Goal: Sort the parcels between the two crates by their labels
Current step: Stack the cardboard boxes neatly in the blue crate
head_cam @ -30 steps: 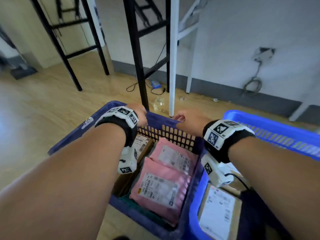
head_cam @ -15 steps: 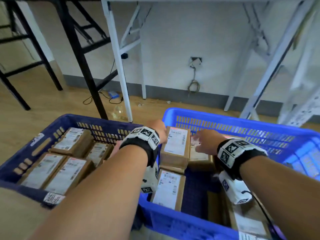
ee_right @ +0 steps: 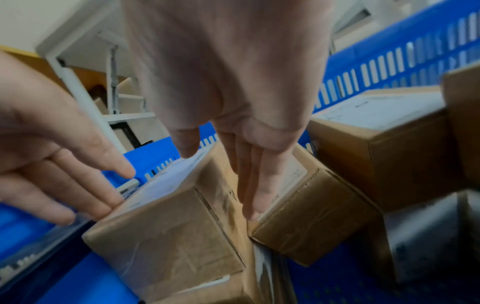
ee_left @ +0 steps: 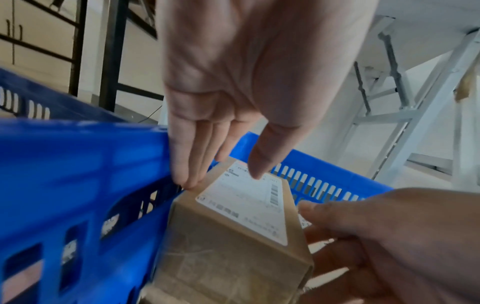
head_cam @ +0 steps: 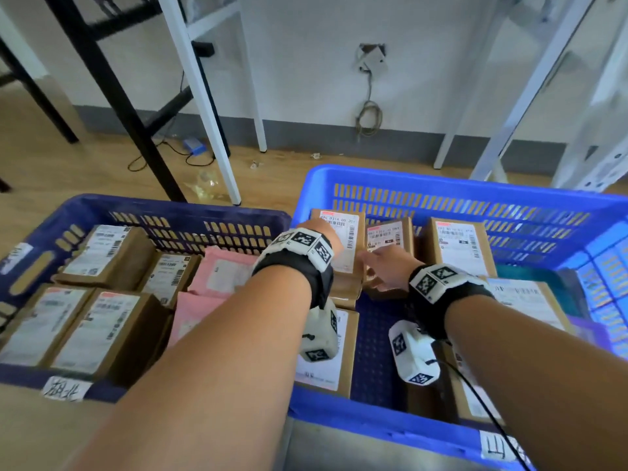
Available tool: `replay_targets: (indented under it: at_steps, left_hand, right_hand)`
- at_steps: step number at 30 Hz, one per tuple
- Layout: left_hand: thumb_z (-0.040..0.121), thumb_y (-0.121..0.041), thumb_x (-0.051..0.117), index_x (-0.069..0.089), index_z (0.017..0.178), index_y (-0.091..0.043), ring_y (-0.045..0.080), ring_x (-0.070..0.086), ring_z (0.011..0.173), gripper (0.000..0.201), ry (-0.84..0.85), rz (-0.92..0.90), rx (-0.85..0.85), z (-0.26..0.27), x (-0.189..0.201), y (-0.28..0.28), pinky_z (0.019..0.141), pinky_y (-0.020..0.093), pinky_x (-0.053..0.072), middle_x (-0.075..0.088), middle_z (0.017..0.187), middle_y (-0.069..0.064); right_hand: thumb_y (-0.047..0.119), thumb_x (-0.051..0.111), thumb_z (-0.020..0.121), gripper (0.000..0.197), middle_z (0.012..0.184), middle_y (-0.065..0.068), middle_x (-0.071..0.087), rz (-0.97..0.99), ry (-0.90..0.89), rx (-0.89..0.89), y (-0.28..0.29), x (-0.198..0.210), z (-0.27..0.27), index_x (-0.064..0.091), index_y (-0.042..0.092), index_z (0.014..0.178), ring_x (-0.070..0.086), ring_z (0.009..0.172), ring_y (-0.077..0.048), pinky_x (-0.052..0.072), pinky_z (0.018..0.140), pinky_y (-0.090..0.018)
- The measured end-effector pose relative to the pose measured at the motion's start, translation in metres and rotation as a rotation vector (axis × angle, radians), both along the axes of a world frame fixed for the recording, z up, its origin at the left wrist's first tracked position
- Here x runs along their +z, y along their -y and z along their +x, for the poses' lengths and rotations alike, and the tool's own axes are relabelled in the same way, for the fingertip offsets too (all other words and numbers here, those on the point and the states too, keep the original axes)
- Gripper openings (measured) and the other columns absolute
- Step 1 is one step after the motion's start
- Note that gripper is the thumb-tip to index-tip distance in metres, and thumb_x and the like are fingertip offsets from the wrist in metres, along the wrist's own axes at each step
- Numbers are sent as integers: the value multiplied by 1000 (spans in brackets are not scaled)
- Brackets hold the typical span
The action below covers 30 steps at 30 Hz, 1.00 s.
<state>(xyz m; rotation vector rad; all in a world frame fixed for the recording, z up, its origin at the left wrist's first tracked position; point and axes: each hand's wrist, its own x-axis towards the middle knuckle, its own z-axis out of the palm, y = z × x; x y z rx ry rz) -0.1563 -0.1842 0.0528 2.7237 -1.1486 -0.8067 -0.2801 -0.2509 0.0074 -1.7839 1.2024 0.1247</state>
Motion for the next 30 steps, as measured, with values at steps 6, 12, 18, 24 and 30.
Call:
replay_targets:
  at_steps: [6,12,18,24,30]
  left_hand:
    - [91,-14,52,53,84,-8,28,61,101,9,-6,81,-60,2,-2,0,83,33,49,62,112,12]
    - [90,-20,62,58,122,0,30,61,113,38,-294,-133,177,0,-1,-8,97,37,50,63,117,15]
    - [81,-41,72,61,90,-20,14,56,57,26,-756,-343,385,-8,24,-36,45,20,45,58,80,-2]
    - [81,-41,71,65,94,-20,10,52,56,25,-858,-477,335,-25,54,-67,49,19,40,61,70,-6]
    - [87,-31,66,65,113,-12,14,56,62,32,-970,-535,298,-30,67,-90,65,24,46,67,92,0]
  right_hand:
    - [38,48,98,33,98,-10,60,290,144,-195,-4,0,1,53,10,116,63,85,-28,58,80,-45]
    - [40,51,96,32,94,-8,58,299,167,-245,8,24,-20,52,13,114,63,86,-28,56,84,-47]
    - [45,60,88,29,112,-6,60,252,283,-290,1,65,-46,56,21,104,60,100,-24,58,63,-38]
    - [53,65,82,36,101,-3,65,290,403,-347,-19,90,-74,61,21,99,64,83,-18,54,70,-32]
    - [47,65,85,31,79,-1,75,273,542,-306,-29,102,-91,66,17,91,69,76,-17,53,72,-33]
